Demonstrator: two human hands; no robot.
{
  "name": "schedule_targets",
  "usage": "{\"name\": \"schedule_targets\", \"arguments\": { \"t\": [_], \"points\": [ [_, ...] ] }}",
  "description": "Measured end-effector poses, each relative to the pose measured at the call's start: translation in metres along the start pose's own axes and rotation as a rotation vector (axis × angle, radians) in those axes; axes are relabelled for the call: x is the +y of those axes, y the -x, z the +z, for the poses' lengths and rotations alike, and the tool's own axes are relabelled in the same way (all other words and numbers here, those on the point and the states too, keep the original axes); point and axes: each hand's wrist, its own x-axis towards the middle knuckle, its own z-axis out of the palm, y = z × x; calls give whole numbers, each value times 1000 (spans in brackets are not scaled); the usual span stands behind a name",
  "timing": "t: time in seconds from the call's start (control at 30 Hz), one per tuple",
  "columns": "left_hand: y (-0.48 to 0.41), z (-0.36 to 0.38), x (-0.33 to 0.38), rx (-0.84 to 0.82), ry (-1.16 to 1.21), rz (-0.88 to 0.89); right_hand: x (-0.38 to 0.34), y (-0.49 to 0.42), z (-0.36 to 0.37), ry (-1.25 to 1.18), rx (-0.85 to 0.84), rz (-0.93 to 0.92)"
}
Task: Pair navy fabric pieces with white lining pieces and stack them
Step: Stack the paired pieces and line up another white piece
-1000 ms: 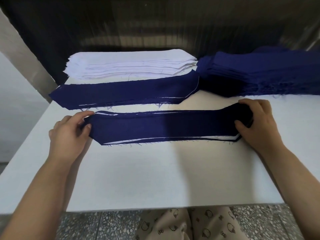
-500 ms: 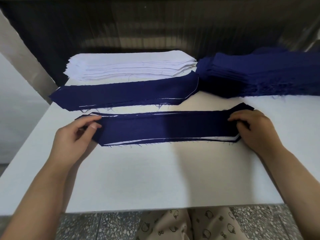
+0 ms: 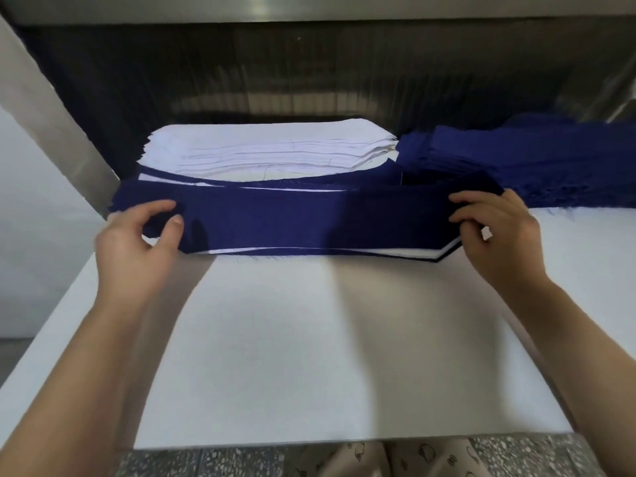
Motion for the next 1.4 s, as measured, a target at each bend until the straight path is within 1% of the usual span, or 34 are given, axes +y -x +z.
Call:
{"name": "schedule_targets", "arguments": {
  "t": [0.07, 0.17, 0.3, 0.43, 0.57, 0.77, 0.87, 0.97, 1.0, 1.07, 1.13, 1.2, 1.27, 1.3, 1.4],
  "points": [
    [-21, 3, -3, 6, -36, -13, -4, -15, 11, -16, -33, 39],
    [-46, 10, -12, -18, -55, -73, -6, -37, 32, -35, -127, 91],
    [-69, 21, -22, -74, -144, -128, -3, -61, 65, -10, -289, 50],
    [-75, 27, -33, -136, -202, -164, 4, -72, 89, 70, -442, 23],
    [-76, 27, -48, -167, -274, -167, 6, -73, 101, 94, -514, 56],
    [-77, 32, -54, -157, -361, -134, -6, -75, 107, 97, -589, 174],
    [-68, 46, -45, -77, -406, -170, -11, -74, 106, 95, -587, 203],
    [-61, 57, -39, -56, -473, -144, -15, -72, 99, 150, -588, 183],
    [-60, 60, -36, -59, -486, -144, -17, -71, 95, 202, -540, 150],
    [-58, 68, -29, -77, -477, -154, -19, -69, 84, 260, -374, 57],
    [-56, 76, -18, -118, -464, -137, -21, -70, 72, 208, -243, -16],
    [-55, 86, -7, -173, -445, -108, -17, -74, 60, 150, -154, -54],
    [-54, 95, 5, -217, -422, -109, -6, -79, 51, 186, -110, -70],
    [-54, 100, 12, -232, -407, -113, 2, -82, 47, 233, -114, -41],
    [-48, 121, 37, -280, -362, -107, 28, -88, 38, 324, -227, 168]
  ]
}}
